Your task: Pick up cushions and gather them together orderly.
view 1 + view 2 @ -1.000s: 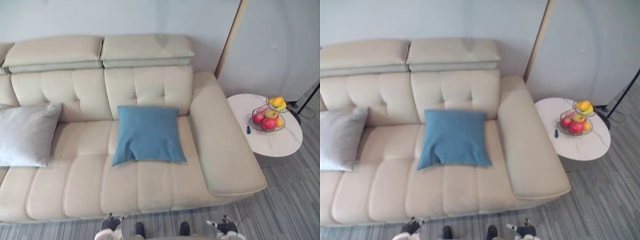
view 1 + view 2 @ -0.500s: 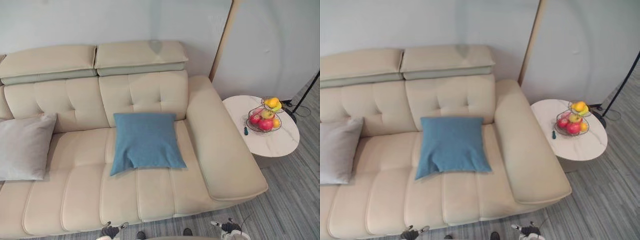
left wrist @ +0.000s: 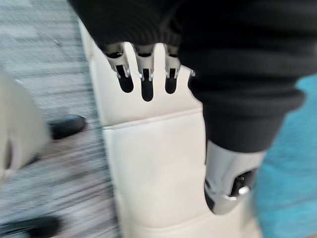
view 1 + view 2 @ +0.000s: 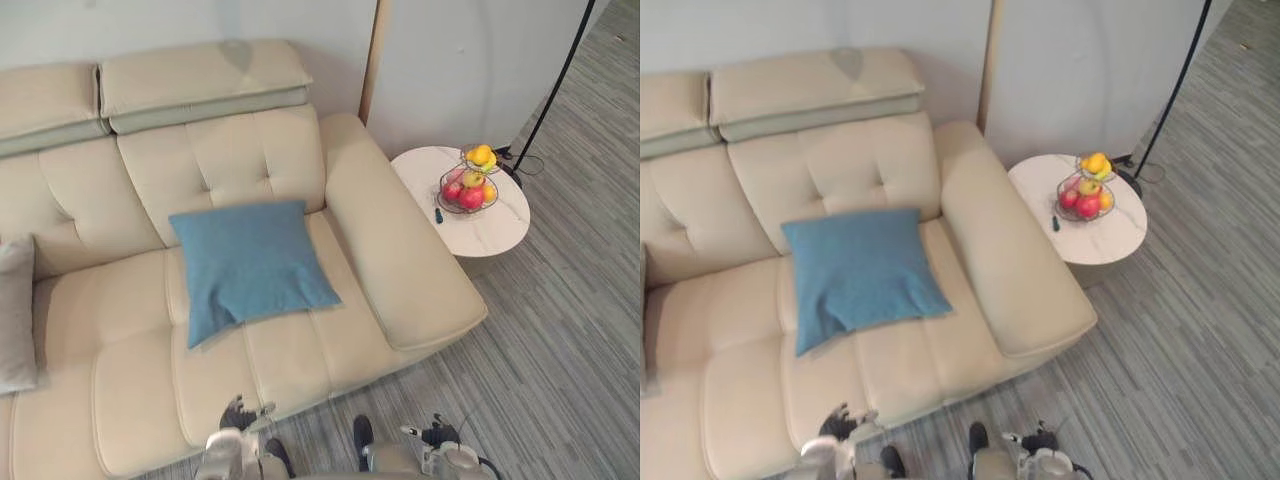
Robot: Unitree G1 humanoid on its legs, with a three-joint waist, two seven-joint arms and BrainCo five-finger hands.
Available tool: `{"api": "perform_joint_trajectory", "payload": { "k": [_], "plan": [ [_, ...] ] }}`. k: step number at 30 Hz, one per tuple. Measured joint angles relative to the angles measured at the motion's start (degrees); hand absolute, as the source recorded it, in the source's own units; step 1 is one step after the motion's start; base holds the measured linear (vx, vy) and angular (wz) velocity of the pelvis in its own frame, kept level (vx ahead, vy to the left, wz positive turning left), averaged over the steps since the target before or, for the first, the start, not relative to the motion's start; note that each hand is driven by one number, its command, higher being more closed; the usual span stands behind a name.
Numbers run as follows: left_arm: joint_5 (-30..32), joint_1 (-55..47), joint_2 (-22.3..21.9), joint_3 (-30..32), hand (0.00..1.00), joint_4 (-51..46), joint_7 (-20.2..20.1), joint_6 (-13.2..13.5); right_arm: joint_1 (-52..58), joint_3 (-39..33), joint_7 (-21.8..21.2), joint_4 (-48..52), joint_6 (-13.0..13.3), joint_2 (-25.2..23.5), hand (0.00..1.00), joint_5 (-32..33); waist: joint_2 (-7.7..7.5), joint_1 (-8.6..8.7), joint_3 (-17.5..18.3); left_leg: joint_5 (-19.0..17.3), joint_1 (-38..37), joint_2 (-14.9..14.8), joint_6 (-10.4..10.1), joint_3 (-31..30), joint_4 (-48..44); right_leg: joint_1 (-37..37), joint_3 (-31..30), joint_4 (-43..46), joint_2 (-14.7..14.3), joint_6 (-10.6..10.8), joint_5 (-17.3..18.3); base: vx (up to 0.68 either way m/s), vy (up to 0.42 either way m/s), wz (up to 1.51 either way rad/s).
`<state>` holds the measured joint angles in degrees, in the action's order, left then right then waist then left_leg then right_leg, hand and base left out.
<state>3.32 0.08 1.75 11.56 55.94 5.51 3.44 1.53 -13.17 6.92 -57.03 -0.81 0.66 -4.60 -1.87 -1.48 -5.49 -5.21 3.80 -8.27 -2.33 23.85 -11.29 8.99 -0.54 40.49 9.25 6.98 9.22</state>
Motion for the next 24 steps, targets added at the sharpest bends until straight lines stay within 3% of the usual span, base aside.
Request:
{"api": "perform_joint_trajectory", "payload": {
  "k": [1, 2, 3, 5, 6, 9, 11, 12, 14, 15, 16, 17, 18, 19, 23, 24],
  "plan": [
    [0.00, -0.32, 0.13, 0.45, 0.00, -0.34, 0.01, 0.02, -0.37, -0.02, 0.01, -0.03, 0.25, -0.40, 0.00, -0.01, -0.31, -0.46, 0.19, 0.05, 0.78, -0.09, -0.07, -0.56, -1.19, -1.49, -0.64, -0.42, 0.95, 0.53, 0.31, -0.13, -0.273, 0.25],
    [-0.02, -0.93, 0.20, 0.93, 0.00, -0.42, 0.21, 0.00, -0.85, 0.17, -0.01, -0.05, 0.35, -0.88, 0.00, -0.03, -0.78, -1.39, 0.66, 0.34, 2.86, -0.71, -0.50, -0.87, -3.52, -3.86, -1.29, -5.91, 0.57, 1.11, 3.50, -0.13, -0.265, 0.01],
    [-0.02, -1.31, -0.22, 0.93, 0.00, -0.34, 0.34, -0.08, -1.29, 0.28, -0.02, -0.01, 0.41, -0.65, 0.00, -0.07, -0.39, -2.27, 1.45, 0.83, 3.99, -1.64, -1.23, -0.88, -4.10, -5.06, -0.30, -10.24, -0.34, 0.21, 4.87, -0.15, -0.273, -0.22],
    [-0.08, -2.97, -1.12, 0.55, 0.00, 0.18, 0.51, -0.26, -2.98, 0.80, 0.33, -0.02, 0.55, 0.06, 0.00, -0.17, 2.19, -3.06, 2.29, 2.58, 6.74, -3.38, -2.33, -1.27, -2.93, -6.67, 1.01, -19.18, -2.55, -0.36, 5.24, -0.17, -0.191, -0.26],
    [-0.13, -2.73, -1.21, 0.15, 0.00, 0.67, 0.63, -0.35, -4.42, 1.55, 0.57, -0.03, 0.52, 0.51, 0.00, -0.38, 3.30, -3.00, 1.43, 4.60, 7.71, -3.80, -2.67, -2.29, -1.79, -7.62, 1.91, -22.96, -3.38, -0.64, 5.40, -0.20, -0.204, -0.02],
    [-0.12, -2.75, -2.10, -0.29, 0.00, 0.98, 0.93, -0.42, -3.39, 2.92, 1.05, -0.05, 0.38, 1.64, 0.00, -0.98, 4.75, -2.60, 0.49, 8.21, 6.96, -5.03, -3.97, -4.15, 1.13, -9.08, 3.61, -25.44, -5.22, -1.46, 4.90, -0.24, -0.201, 0.20],
    [-0.12, -3.15, -2.29, -0.27, 0.00, 0.85, 1.13, -0.35, -3.23, 3.40, 1.40, -0.04, 0.30, 2.03, 0.00, -1.14, 4.90, -2.25, 0.36, 11.09, 5.26, -5.28, -4.58, -4.22, 3.95, -8.69, 4.06, -24.47, -5.70, -2.53, 4.91, -0.25, -0.132, 0.00],
    [-0.10, -3.27, -2.06, -0.30, 0.00, 0.85, 1.45, -0.34, -3.54, 3.39, 1.86, 0.04, 0.34, 2.04, 0.00, -1.14, 4.25, -1.97, 0.41, 12.99, 5.22, -4.54, -5.06, -5.43, 5.79, -7.90, 5.06, -24.71, -4.90, -4.35, 5.26, -0.24, -0.093, -0.14],
    [-0.08, -2.61, -2.09, -0.17, 0.00, 0.60, 1.62, -0.33, -3.83, 3.12, 2.34, 0.03, 0.33, 2.42, 0.00, -1.25, 4.13, -1.91, -0.24, 8.99, 5.48, -4.32, -4.06, -8.10, 1.31, -6.73, 5.24, -23.92, -3.86, -4.78, 4.79, -0.17, -0.033, -0.18],
    [-0.08, -2.61, -2.01, -0.11, 0.00, 0.57, 1.65, -0.35, -3.43, 3.10, 2.50, 0.03, 0.30, 2.38, 0.00, -1.56, 3.75, -1.68, -0.41, 5.32, 5.34, -3.65, -3.63, -9.00, -3.15, -6.42, 4.93, -23.76, -2.98, -4.48, 4.29, -0.17, 0.094, -0.19],
    [-0.07, -2.58, -2.00, -0.09, 0.00, 0.53, 1.66, -0.33, -2.46, 2.59, 2.50, 0.04, 0.31, 2.15, 0.00, -1.76, 3.42, -1.58, -0.32, -0.69, 5.04, -2.69, -3.85, -10.01, -10.75, -5.54, 4.08, -24.06, -1.70, -3.68, 3.10, -0.18, 0.125, -0.18],
    [-0.07, -2.61, -2.09, -0.06, 0.00, 0.52, 1.65, -0.32, -2.14, 2.44, 2.48, 0.04, 0.28, 2.06, 0.00, -1.81, 3.43, -1.57, -0.31, -2.91, 4.79, -2.47, -4.11, -10.40, -13.29, -5.04, 3.64, -24.28, -1.42, -3.07, 2.61, -0.24, 0.260, -0.24],
    [-0.07, -2.63, -2.34, 0.42, 0.00, 0.53, 1.65, -0.33, -1.49, 2.06, 2.41, 0.03, 0.22, 1.73, 0.00, -2.03, 3.62, -1.49, -0.27, -6.73, 3.49, -2.16, -4.64, -10.93, -15.46, -3.89, 2.66, -24.83, -1.25, -2.43, 1.93, -0.20, 0.291, -0.23],
    [-0.06, -2.92, -2.81, 0.52, 0.00, 0.64, 1.65, -0.37, -1.08, 1.87, 2.30, 0.01, 0.03, 1.64, 0.00, -2.07, 4.51, -1.25, -0.02, -9.84, 1.93, -1.74, -4.33, -11.97, -11.83, -2.71, 2.03, -24.85, -1.82, -1.25, 1.27, -0.19, 0.305, -0.28],
    [-0.04, -3.49, -0.25, 0.60, 0.00, 0.95, 1.60, -0.53, 0.39, -0.27, 1.64, -0.10, -0.29, -1.37, 0.00, -2.04, 0.49, -1.02, 1.41, -7.05, -0.12, 2.70, -1.88, -9.48, -3.94, -3.04, 1.91, -29.15, 0.52, -0.46, -2.98, -0.05, 0.172, -0.19],
    [-0.01, -3.51, -0.31, 0.46, 0.00, 0.94, 1.58, -0.53, 0.71, -0.34, 1.62, -0.09, -0.22, -1.18, 0.00, -2.02, 0.57, -0.91, 1.46, -6.79, -0.40, 3.14, -1.59, -9.27, -3.63, -3.96, 1.83, -30.52, 0.73, -0.60, -3.99, -0.02, 0.143, -0.16]
  ]
}}
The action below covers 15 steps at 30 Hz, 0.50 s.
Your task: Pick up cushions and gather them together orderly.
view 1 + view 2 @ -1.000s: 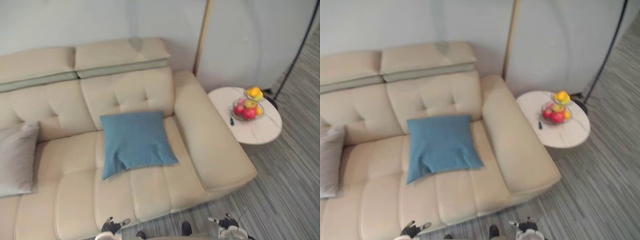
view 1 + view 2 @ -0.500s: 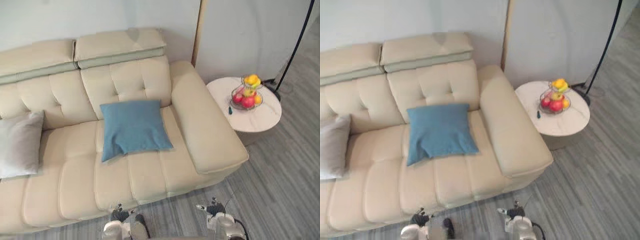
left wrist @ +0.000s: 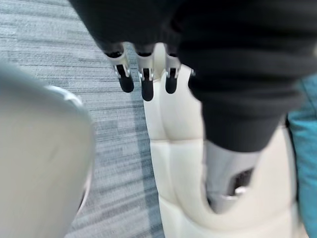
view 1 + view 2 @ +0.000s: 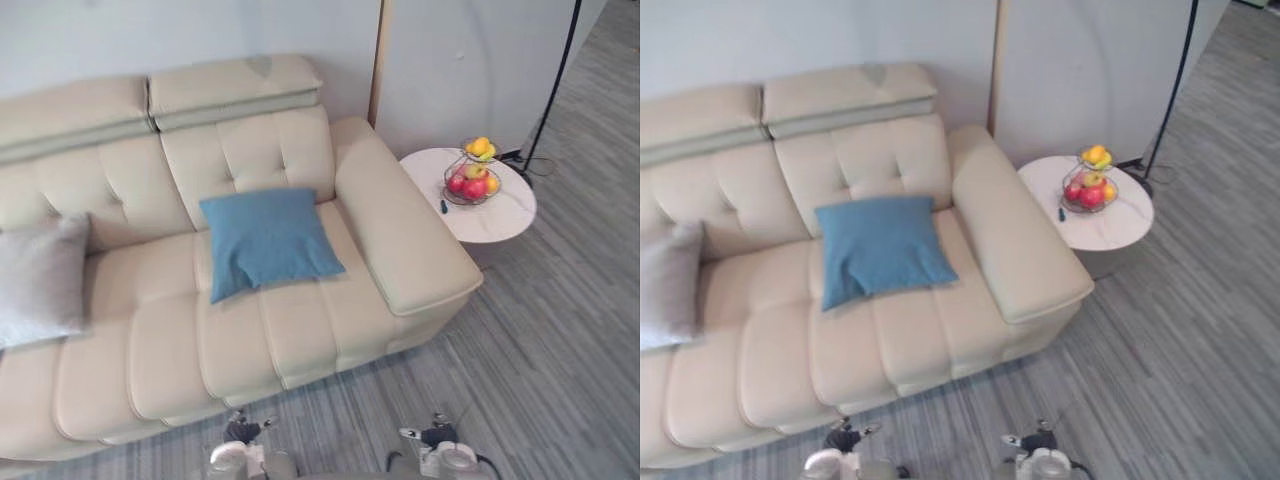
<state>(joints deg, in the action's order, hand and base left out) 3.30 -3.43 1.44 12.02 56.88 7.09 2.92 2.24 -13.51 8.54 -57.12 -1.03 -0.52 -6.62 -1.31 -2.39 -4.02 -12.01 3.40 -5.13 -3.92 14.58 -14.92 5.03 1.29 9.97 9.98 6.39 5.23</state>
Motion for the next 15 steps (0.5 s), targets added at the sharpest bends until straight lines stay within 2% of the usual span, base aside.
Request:
{"api": "perform_joint_trajectory", "payload": {
  "k": [5, 8, 9, 10, 11, 12, 13, 14, 15],
  "plan": [
    [0.08, 0.06, -0.28, -0.03, 0.00, 0.74, -0.11, -0.06, 0.40, -1.77, -0.03, -0.01, -0.02, 0.03, 0.00, 0.14, 0.67, 0.39, 0.12, 0.42, -0.56, 0.23, 0.66, 2.73, 0.85, -0.48, -1.49, -3.21, -0.41, -0.59, -2.42, -0.01, 0.057, -0.24],
    [0.08, -0.04, -0.86, 0.63, 0.00, 1.28, -0.17, -0.63, -0.99, -1.39, -0.07, 0.02, -0.01, -0.04, 0.00, 0.40, 1.66, 0.03, 0.35, -0.19, -0.56, -2.38, -0.36, 7.59, 0.35, 3.43, -2.91, -3.09, -3.36, -2.09, -5.13, 0.01, -0.018, -1.04],
    [0.05, 0.00, -1.14, 0.67, 0.00, 1.29, -0.17, -0.82, -1.64, -0.94, -0.09, 0.01, -0.02, 0.01, 0.00, 0.39, 2.12, -0.19, 0.50, -0.39, -0.57, -3.97, -0.70, 11.12, 0.30, 5.25, -0.41, -3.27, -4.70, -2.94, -7.16, 0.04, -0.066, -1.42],
    [0.05, 0.16, -1.29, 0.68, 0.00, 1.26, -0.18, -0.82, -2.10, -0.66, -0.13, 0.02, 0.01, 0.09, 0.00, 0.39, 2.44, -0.14, 0.57, -0.31, -0.58, -5.20, -0.72, 13.86, 0.42, 6.58, 3.48, -3.71, -5.48, -4.82, -8.45, 0.04, -0.130, -1.73],
    [0.02, 0.52, -1.59, 0.69, 0.00, 1.25, -0.20, -0.83, -2.62, -0.67, -0.12, 0.01, -0.03, 0.27, 0.00, 0.39, 2.81, -0.18, 0.27, -0.09, -0.96, -6.99, -1.04, 17.91, 0.85, 7.28, 12.73, -3.92, -5.08, -8.50, -7.32, 0.02, -0.147, -1.51],
    [0.00, 1.14, -2.22, 0.48, 0.00, 1.13, -0.34, -0.84, -2.89, -1.26, -0.12, -0.01, -0.06, 0.95, 0.00, 0.38, 3.49, 0.01, -0.14, 0.27, -2.13, -7.53, -1.66, 20.47, 1.70, 7.92, 22.18, -0.79, -2.84, -10.52, -4.93, 0.05, -0.146, -1.46],
    [0.00, 1.23, -2.25, 0.36, 0.00, 1.08, -0.65, -0.78, -2.71, -2.06, -0.09, -0.06, -0.06, 1.20, 0.00, 0.39, 3.42, 0.00, -0.14, 0.66, -3.88, -7.38, -2.36, 22.79, 2.61, 7.66, 28.20, 0.92, -0.86, -10.26, -4.44, 0.05, -0.077, -1.13],
    [-0.01, 1.29, -2.18, 0.38, 0.00, 1.13, -0.80, -0.79, -2.40, -2.10, -0.07, -0.13, -0.07, 1.26, 0.00, 0.39, 3.47, 0.06, -0.18, 0.87, -4.75, -7.37, -2.72, 23.52, 2.99, 7.56, 28.81, 0.88, -1.06, -9.49, -4.67, 0.09, -0.092, -1.03],
    [0.00, 1.62, -1.96, 0.29, 0.00, 1.29, -0.93, -0.80, -2.19, -2.17, -0.12, -0.14, -0.03, 1.78, 0.00, 0.39, 3.72, 0.61, -0.32, 1.38, -5.89, -7.52, -3.35, 23.62, 3.77, 7.63, 26.69, 0.61, -2.77, -8.74, -4.93, 0.10, -0.146, -0.95]
  ]
}}
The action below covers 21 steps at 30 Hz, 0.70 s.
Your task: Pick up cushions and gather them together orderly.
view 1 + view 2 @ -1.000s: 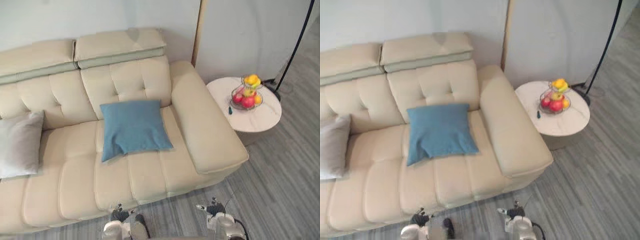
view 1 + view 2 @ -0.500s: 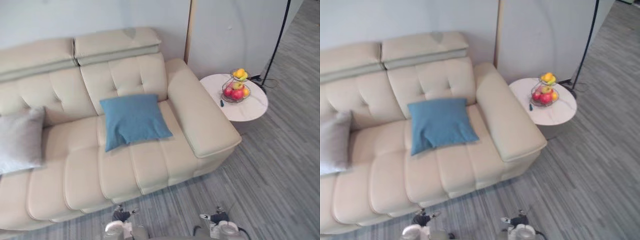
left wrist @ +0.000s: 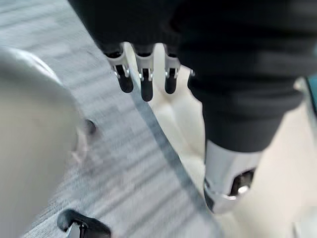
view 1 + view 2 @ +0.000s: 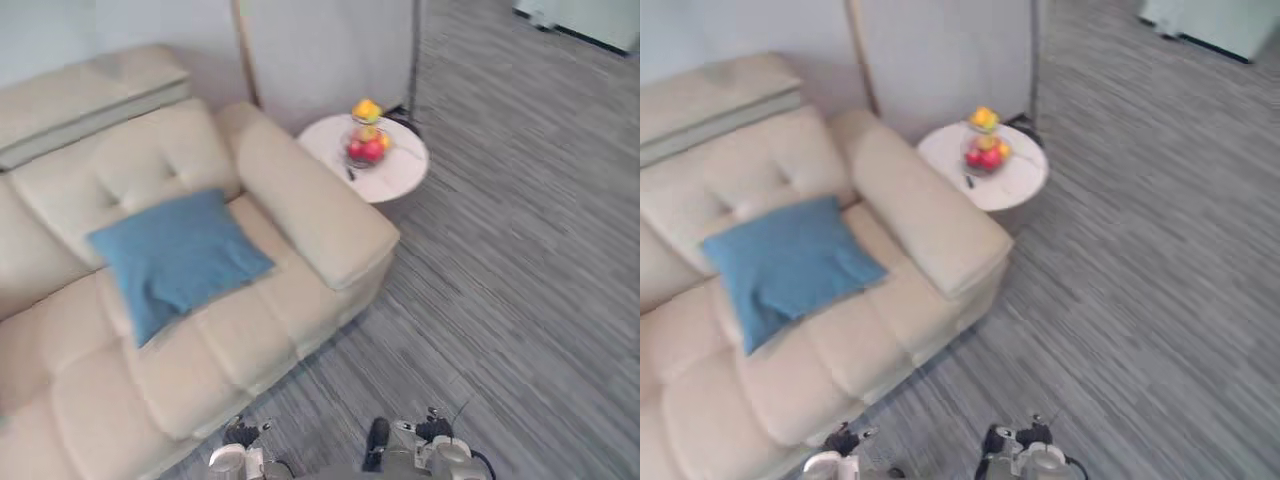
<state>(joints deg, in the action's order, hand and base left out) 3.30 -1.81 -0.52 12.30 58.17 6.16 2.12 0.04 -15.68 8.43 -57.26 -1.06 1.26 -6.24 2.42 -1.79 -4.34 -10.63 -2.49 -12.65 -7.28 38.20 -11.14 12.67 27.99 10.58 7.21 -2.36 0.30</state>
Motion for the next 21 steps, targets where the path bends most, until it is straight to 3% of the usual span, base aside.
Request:
{"api": "perform_joint_trajectory", "payload": {
  "k": [3, 5, 6, 7, 8, 9, 11, 13, 14, 16, 17, 18, 20, 21],
  "plan": [
    [0.07, 0.95, 0.10, -0.93, 0.00, 1.17, -0.44, -0.07, 0.04, -0.78, -0.02, -0.55, -0.03, 1.47, 0.00, 0.04, 0.49, 0.24, -0.53, 0.59, -1.29, -2.01, -0.66, -0.53, -3.09, 1.62, -4.69, 2.12, -2.13, 0.07, 3.40, 0.14, -0.229, -0.93],
    [0.13, 1.06, 0.00, -0.68, 0.00, 1.16, -0.72, -0.08, 0.93, -2.66, 0.19, -0.23, 0.01, 1.46, 0.00, 0.70, 0.33, 1.47, -0.97, 0.97, 1.87, -6.23, 0.02, -3.35, -16.18, 1.16, -6.70, 4.46, -3.06, -0.32, 5.51, 0.10, -0.188, -0.50],
    [0.17, 1.09, -0.13, -0.22, 0.00, 1.09, -0.79, -0.09, 1.00, -2.59, 0.19, -0.22, -0.05, 1.45, 0.00, 0.71, 0.30, 1.38, -1.01, 1.74, 2.86, -7.50, 1.35, -4.42, -20.35, 0.95, -7.66, 5.14, -3.69, -0.61, 6.02, 0.16, -0.207, -0.87],
    [0.18, 0.83, -0.27, 1.30, 0.00, 0.56, -0.86, 0.05, 1.11, -1.94, 0.36, 0.20, -0.02, 1.08, 0.00, 1.34, 0.08, 1.22, -2.57, 3.89, 6.29, -9.77, 7.00, -10.14, -31.88, -1.01, -11.54, 5.76, -5.40, -2.29, 6.98, 0.15, -0.153, -0.97],
    [0.12, 0.82, -0.28, 1.61, 0.00, 0.53, -0.84, 0.11, 1.00, -1.86, 0.39, 0.18, -0.07, 1.14, 0.00, 1.67, 0.12, 0.74, -2.72, 2.40, 7.60, -9.54, 6.43, -12.55, -34.27, -1.24, -12.79, 6.01, -5.85, -2.74, 7.45, 0.18, -0.106, -1.47],
    [0.07, 0.68, -0.29, 1.96, 0.00, 0.51, -0.85, 0.06, 0.49, -1.85, 0.49, 0.13, -0.06, 1.00, 0.00, 2.00, 0.56, 0.22, -2.70, -2.20, 10.36, -7.18, 4.69, -17.50, -37.10, -1.55, -16.63, 6.08, -7.33, -2.82, 8.16, 0.11, 0.027, -1.22],
    [0.02, 0.52, -0.49, 1.94, 0.00, -0.45, -0.82, 0.10, 0.47, -1.87, 0.49, 0.11, -0.07, 0.75, 0.00, 2.39, 0.63, -0.26, -2.76, -5.28, 13.93, -3.22, 4.60, -22.14, -34.89, -2.38, -20.41, 5.65, -8.49, -3.09, 8.35, 0.18, 0.038, -1.35],
    [0.02, 0.39, -0.82, 2.06, 0.00, -1.31, -0.80, 0.21, 1.18, -1.90, 0.60, 0.11, -0.12, 0.68, 0.00, 2.49, 0.60, -0.83, -2.77, -6.24, 16.39, 0.49, 4.06, -26.65, -28.90, -3.33, -24.03, 5.42, -9.39, -2.86, 8.61, 0.21, 0.087, -1.28],
    [0.00, 0.39, -1.11, 2.42, 0.00, -1.79, -0.75, 0.34, 0.91, -1.81, 0.69, 0.16, -0.12, 0.73, 0.00, 2.49, 0.53, -1.37, -2.80, -6.19, 17.98, 3.81, 3.50, -31.74, -22.09, -3.64, -28.04, 5.41, -10.28, -2.50, 8.85, 0.19, 0.135, -1.25],
    [-0.10, 0.46, -1.44, 2.71, 0.00, -1.88, -0.75, 0.46, 0.69, -1.43, 0.71, 0.17, -0.10, 0.64, 0.00, 2.46, 0.52, -1.77, -2.81, -5.10, 18.72, 6.11, 3.59, -36.76, -15.76, -3.70, -32.10, 5.49, -11.10, -1.78, 9.27, 0.19, 0.188, -1.34],
    [-0.10, 0.40, -1.46, 3.00, 0.00, -1.88, -0.75, 0.50, 0.75, -1.33, 0.72, 0.16, -0.12, 0.57, 0.00, 2.45, 0.57, -1.83, -2.77, -4.53, 18.59, 6.36, 3.85, -37.71, -14.13, -3.79, -33.24, 5.69, -11.52, -1.42, 9.57, 0.26, 0.292, -1.44],
    [-0.12, -0.01, -2.07, 3.97, 0.00, -1.64, -0.75, 0.77, 1.10, -0.86, 0.69, 0.21, -0.09, 0.47, 0.00, 2.38, 1.03, -1.82, -2.47, -1.74, 17.67, 6.11, 3.06, -38.82, -12.03, -3.84, -36.09, 6.67, -12.82, -0.59, 10.54, 0.30, 0.322, -1.47],
    [-0.12, -0.43, -1.13, 4.71, 0.00, -1.50, -0.75, 0.78, 1.39, -0.96, 0.62, 0.24, -0.07, -0.22, 0.00, 2.33, -0.16, -1.77, -1.49, -2.17, 15.78, 6.02, 3.20, -34.82, -11.58, -4.11, -39.45, 7.28, -12.60, 0.50, 11.83, 0.31, 0.294, -1.34],
    [-0.12, -0.68, -0.43, 4.70, 0.00, -1.58, -0.78, 0.79, 2.01, -1.00, 0.60, 0.24, -0.07, -1.17, 0.00, 2.28, -1.60, -1.76, -0.90, -2.49, 14.39, 5.92, 3.73, -30.46, -10.68, -3.04, -39.11, 9.89, -10.83, 2.06, 12.25, 0.29, 0.218, -1.26]
  ]
}}
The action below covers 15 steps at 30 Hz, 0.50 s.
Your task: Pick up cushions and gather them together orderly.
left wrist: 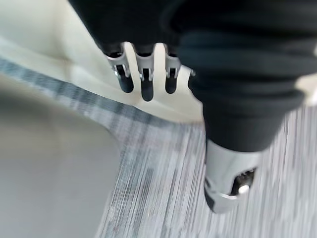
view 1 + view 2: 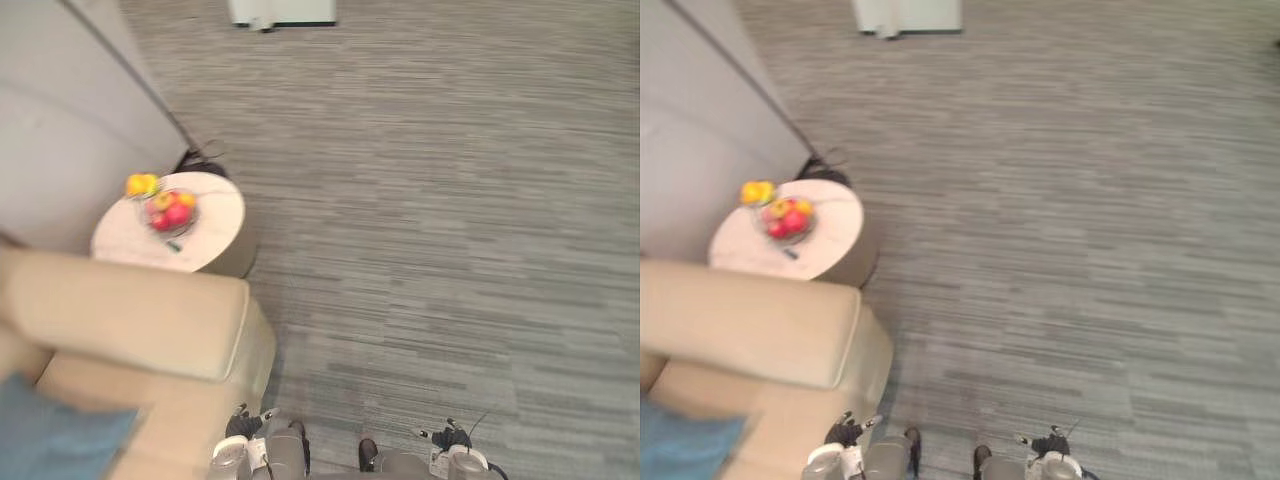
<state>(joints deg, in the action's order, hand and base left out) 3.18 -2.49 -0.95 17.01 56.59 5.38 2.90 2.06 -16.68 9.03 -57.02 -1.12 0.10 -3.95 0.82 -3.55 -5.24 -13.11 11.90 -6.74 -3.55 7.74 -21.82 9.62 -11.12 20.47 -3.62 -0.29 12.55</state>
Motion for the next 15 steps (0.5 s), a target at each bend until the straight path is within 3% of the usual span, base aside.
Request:
{"api": "perform_joint_trajectory", "payload": {
  "k": [1, 2, 4, 5, 7, 8, 10, 12, 13, 14, 15],
  "plan": [
    [0.01, -0.02, 0.51, 0.07, 0.00, -0.34, 0.03, -0.03, 0.28, 0.01, -0.06, -0.01, -0.05, -0.40, 0.00, 0.00, -1.09, -0.39, 0.31, -0.89, -1.93, -0.07, 0.52, 3.84, 0.32, 1.11, 1.74, 3.74, 1.42, 2.07, 1.32, 0.30, 0.205, -1.32],
    [0.02, 0.01, 0.61, 0.05, 0.00, -0.11, 0.02, -0.25, 0.28, 0.00, -0.12, -0.06, -0.07, -0.49, 0.00, 0.01, -1.22, -0.41, 0.40, -1.23, -2.85, -0.12, 0.78, 5.22, 0.50, 1.26, 2.72, 4.82, 1.89, 2.66, 1.67, 0.27, 0.155, -1.39],
    [0.03, -0.04, 0.67, -0.22, 0.00, 0.69, 0.01, -0.73, -0.44, -0.14, -0.20, -0.15, 0.04, -0.96, 0.00, 0.02, -0.96, -0.41, 0.50, -1.42, -7.32, -1.18, 1.08, 13.06, 1.66, 2.56, 10.41, 5.83, 3.76, 3.40, 0.06, 0.26, 0.102, -1.45],
    [0.03, 0.05, 0.84, -0.64, 0.00, 1.30, 0.06, -0.73, -0.92, -0.15, -0.22, -0.34, 0.12, -1.03, 0.00, 0.02, -0.65, -0.42, 0.36, -1.42, -8.14, -1.58, 1.08, 14.12, 1.79, 2.43, 13.47, 5.19, 4.18, 3.09, -0.57, 0.25, 0.034, -1.48],
    [0.03, 0.50, 2.53, -4.33, 0.00, 3.22, -0.01, -0.91, -2.91, -0.04, -0.40, -2.65, 0.14, -1.00, 0.00, 0.02, -0.25, -0.26, 0.49, -1.41, -10.66, -2.00, 1.08, 16.56, 3.97, 2.43, 25.52, 2.12, 5.22, 0.86, -2.01, 0.27, -0.034, -1.39],
    [0.03, 0.84, 2.62, -4.74, 0.00, 3.58, 0.03, -0.95, -3.16, -0.05, -0.41, -2.82, 0.12, -0.86, 0.00, 0.01, -0.07, -0.17, 0.41, -1.41, -11.09, -2.05, 1.08, 16.88, 4.37, 2.44, 27.40, 1.49, 5.14, 0.41, -2.32, 0.28, -0.072, -1.42],
    [0.03, 1.60, 2.28, -5.24, 0.00, 4.11, 0.02, -1.14, -4.69, -0.01, -0.31, -4.38, 0.15, 1.25, 0.00, -0.05, 2.17, -0.30, -0.66, -1.10, -14.17, -2.90, 0.60, 20.42, 6.18, 2.38, 33.98, 1.60, 4.62, -1.07, -4.32, 0.25, -0.068, -1.39],
    [0.04, 1.86, 2.15, -6.52, 0.00, 4.65, 0.00, -1.12, -4.67, -0.05, -0.10, -5.14, -0.01, 2.48, 0.00, -0.04, 3.00, 0.00, -0.24, -0.04, -14.74, -2.58, -0.94, 21.59, 3.81, 1.55, 35.18, 0.89, 4.84, -2.94, -5.15, 0.20, -0.038, -0.96],
    [0.11, 2.05, 2.56, -7.62, 0.00, 4.86, -0.11, -0.99, -4.90, -0.10, 0.08, -5.10, 0.03, 2.50, 0.00, -0.01, 1.44, 0.26, -0.96, -2.27, -13.47, -1.59, -1.44, 20.29, 1.05, -0.84, 32.16, -1.51, 5.87, -3.92, -4.75, 0.19, -0.041, -0.86],
    [0.18, 2.04, 2.37, -8.09, 0.00, 4.73, -0.19, -0.88, -4.41, -0.11, 0.18, -5.24, 0.07, 3.26, 0.00, 0.04, 1.53, 0.58, -0.75, -3.83, -13.90, -0.42, -0.83, 18.60, 6.90, -2.55, 30.73, -3.40, 6.22, -4.04, -4.73, 0.14, -0.031, -0.61],
    [0.30, 2.04, 2.31, -8.35, 0.00, 4.66, -0.29, -0.81, -3.73, -0.13, 0.20, -5.33, 0.09, 3.57, 0.00, 0.14, 1.81, 0.64, -0.60, -1.87, -13.87, -1.13, -0.82, 18.35, 8.13, -2.93, 30.69, -3.85, 5.84, -4.01, -4.68, 0.13, -0.035, -0.56]
  ]
}}
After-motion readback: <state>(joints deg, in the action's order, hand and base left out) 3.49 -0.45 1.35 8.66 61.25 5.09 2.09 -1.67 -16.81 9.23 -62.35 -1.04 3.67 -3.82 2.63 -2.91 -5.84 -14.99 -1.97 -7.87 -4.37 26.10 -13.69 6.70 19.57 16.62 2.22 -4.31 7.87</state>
